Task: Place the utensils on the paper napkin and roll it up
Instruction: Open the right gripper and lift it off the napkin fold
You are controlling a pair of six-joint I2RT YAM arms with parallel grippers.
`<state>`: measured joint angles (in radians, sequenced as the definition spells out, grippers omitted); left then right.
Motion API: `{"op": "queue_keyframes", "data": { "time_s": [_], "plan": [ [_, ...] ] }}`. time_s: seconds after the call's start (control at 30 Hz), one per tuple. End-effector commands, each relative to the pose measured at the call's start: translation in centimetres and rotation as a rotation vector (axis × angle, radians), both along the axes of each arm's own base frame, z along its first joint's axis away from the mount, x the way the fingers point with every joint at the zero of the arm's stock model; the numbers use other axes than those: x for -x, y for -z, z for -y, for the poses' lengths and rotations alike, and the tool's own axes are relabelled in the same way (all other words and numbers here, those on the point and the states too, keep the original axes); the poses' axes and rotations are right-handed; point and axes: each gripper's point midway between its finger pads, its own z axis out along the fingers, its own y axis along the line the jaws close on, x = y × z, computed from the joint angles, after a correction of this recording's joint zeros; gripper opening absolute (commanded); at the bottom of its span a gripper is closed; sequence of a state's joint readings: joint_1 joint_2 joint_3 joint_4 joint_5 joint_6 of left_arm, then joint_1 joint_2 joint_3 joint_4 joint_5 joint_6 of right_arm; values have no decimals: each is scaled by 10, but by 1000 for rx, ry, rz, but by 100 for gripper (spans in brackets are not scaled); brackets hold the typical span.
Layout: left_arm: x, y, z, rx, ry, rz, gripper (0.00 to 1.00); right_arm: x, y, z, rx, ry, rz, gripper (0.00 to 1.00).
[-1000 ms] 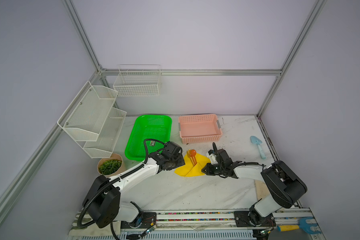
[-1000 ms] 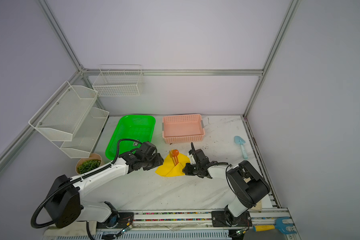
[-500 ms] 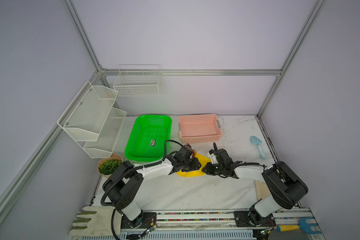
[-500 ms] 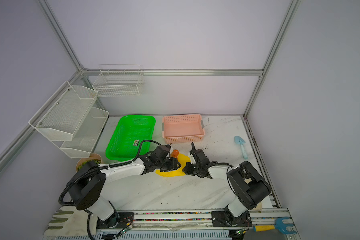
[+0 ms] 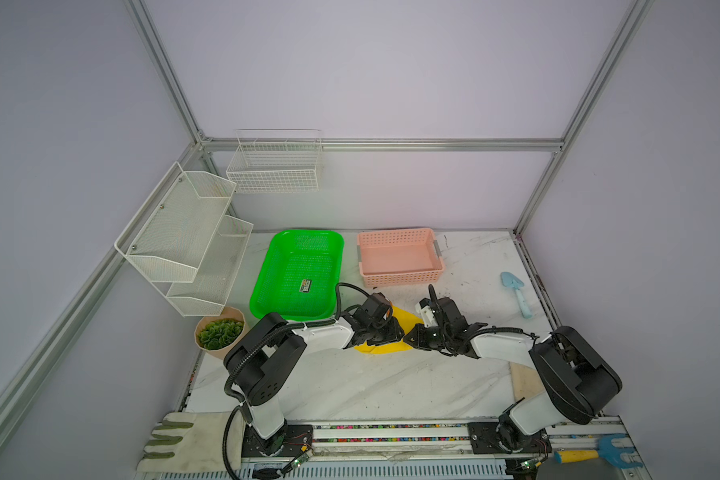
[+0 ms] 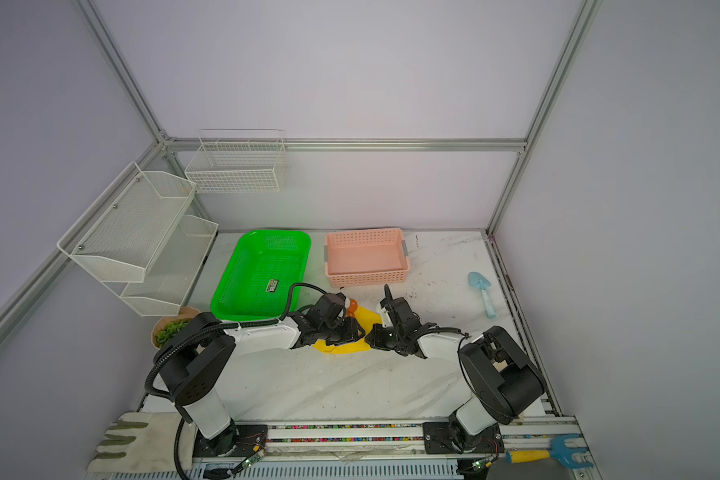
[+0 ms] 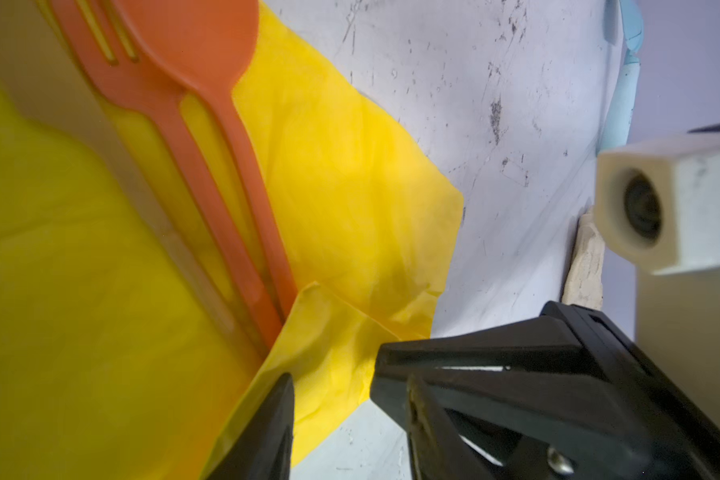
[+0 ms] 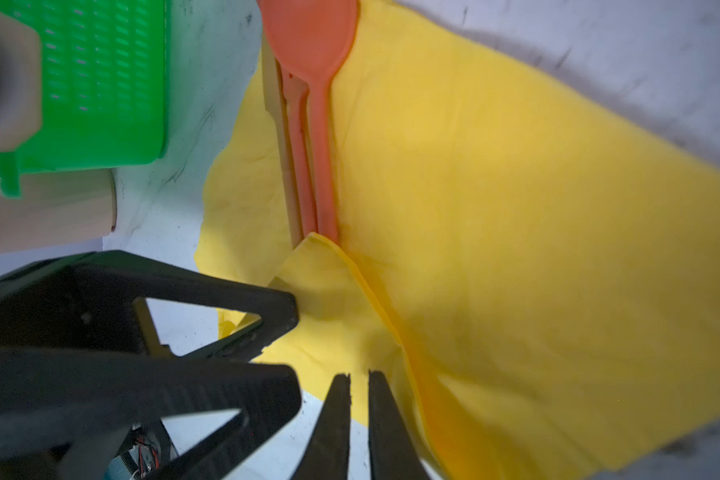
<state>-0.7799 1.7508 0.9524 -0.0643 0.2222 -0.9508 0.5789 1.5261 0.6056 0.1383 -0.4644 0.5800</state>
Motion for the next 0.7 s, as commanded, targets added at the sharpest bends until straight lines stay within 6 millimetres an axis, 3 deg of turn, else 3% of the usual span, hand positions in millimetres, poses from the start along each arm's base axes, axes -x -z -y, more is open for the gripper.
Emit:
{"op": "queue_keyframes", "data": {
  "time_s": [0.0, 0.13, 0.23, 0.37, 0.43, 0.53, 0.67],
  "plan": [
    [-14, -19, 8, 52, -18, 54, 43, 3, -6, -1, -14, -1, -4, 14],
    [-14, -10, 3, 24, -24, 40, 42, 2, -18, -5, -36, -17, 6, 16],
    [-13, -2, -2, 0, -26, 27, 41, -6, -42, -5, -48, 7, 46, 20],
    [-12, 3, -7, -13, -30, 23, 41, -30, -76, 20, -44, 111, 115, 32],
    [-12, 4, -9, -16, -33, 22, 41, -44, -81, 40, 0, 169, 139, 38],
    [-12, 4, -9, -14, -33, 25, 40, -57, -74, 64, 94, 225, 137, 41],
    [-14, 2, -10, -16, -33, 33, 40, -60, -38, 79, 192, 247, 70, 41]
  ]
}}
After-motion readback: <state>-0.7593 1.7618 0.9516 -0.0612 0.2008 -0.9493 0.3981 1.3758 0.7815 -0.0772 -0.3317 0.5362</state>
